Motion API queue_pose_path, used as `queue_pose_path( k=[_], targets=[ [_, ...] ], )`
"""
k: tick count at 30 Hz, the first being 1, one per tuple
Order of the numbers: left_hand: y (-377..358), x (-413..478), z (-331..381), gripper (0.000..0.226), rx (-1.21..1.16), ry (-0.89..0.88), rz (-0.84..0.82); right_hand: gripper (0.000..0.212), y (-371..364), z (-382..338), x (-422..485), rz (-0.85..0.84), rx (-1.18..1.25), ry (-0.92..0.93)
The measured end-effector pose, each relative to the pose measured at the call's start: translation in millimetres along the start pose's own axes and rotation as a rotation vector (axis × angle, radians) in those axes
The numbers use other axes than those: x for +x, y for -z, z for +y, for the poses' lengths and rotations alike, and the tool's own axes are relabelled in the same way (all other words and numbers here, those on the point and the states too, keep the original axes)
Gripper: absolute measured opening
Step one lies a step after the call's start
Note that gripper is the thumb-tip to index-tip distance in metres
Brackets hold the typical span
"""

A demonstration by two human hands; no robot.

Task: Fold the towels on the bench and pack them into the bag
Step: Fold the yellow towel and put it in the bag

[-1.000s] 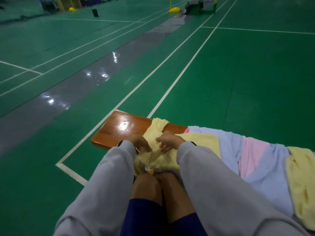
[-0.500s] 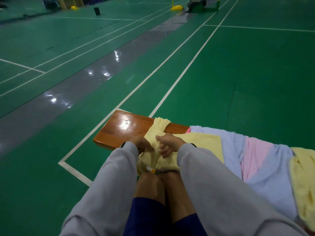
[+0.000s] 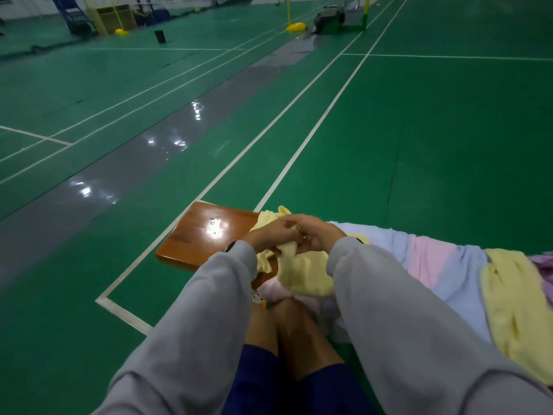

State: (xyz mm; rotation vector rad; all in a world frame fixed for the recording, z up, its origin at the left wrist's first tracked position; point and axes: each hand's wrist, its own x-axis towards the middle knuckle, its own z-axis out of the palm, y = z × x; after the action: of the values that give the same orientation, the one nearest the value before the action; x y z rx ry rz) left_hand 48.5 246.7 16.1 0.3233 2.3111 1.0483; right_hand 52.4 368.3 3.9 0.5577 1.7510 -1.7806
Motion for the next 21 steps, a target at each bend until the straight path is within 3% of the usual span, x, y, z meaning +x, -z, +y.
queue_pose_path(
  k=[2, 5, 8, 11, 13, 16, 19, 21],
  targets=[
    [-11.4, 5.0, 14.5, 0.01, -0.046, 0.026, -0.097, 0.029, 21.4, 0.3, -11.1, 0.014, 0.014, -0.001],
    [-31.2, 12.2, 32.0, 0.024, -0.07, 0.04, -0.242, 0.03, 48.0, 6.3, -21.6, 0.058, 0.045, -0.004],
    [-51.1, 16.8, 45.9, 0.026, -0.067, 0.023, -0.34, 0.009, 70.3, 16.6, -22.9, 0.263, -0.053, 0.03],
    [-62.1, 20.6, 50.5, 0.03, -0.071, 0.045, -0.392, 0.013, 89.1, 28.7, -27.5, 0.431, -0.254, 0.059],
    [-64.9, 23.4, 46.6, 0.036, -0.088, 0.065, -0.344, 0.028, 110.1, 45.7, -13.6, 0.49, -0.36, 0.042],
    [-60.5, 31.4, 28.6, 0.032, 0.009, 0.125, -0.137, 0.048, 142.2, 71.2, 13.3, 0.48, -0.365, 0.006],
    [-53.6, 38.7, 5.3, 0.021, 0.128, 0.206, 0.032, 0.055, 135.1, 73.0, -26.1, 0.546, -0.411, 0.008],
    [-51.9, 41.2, -8.9, 0.028, 0.118, 0.295, 0.086, 0.053, 131.7, 75.4, -38.9, 0.595, -0.464, 0.023]
  ],
)
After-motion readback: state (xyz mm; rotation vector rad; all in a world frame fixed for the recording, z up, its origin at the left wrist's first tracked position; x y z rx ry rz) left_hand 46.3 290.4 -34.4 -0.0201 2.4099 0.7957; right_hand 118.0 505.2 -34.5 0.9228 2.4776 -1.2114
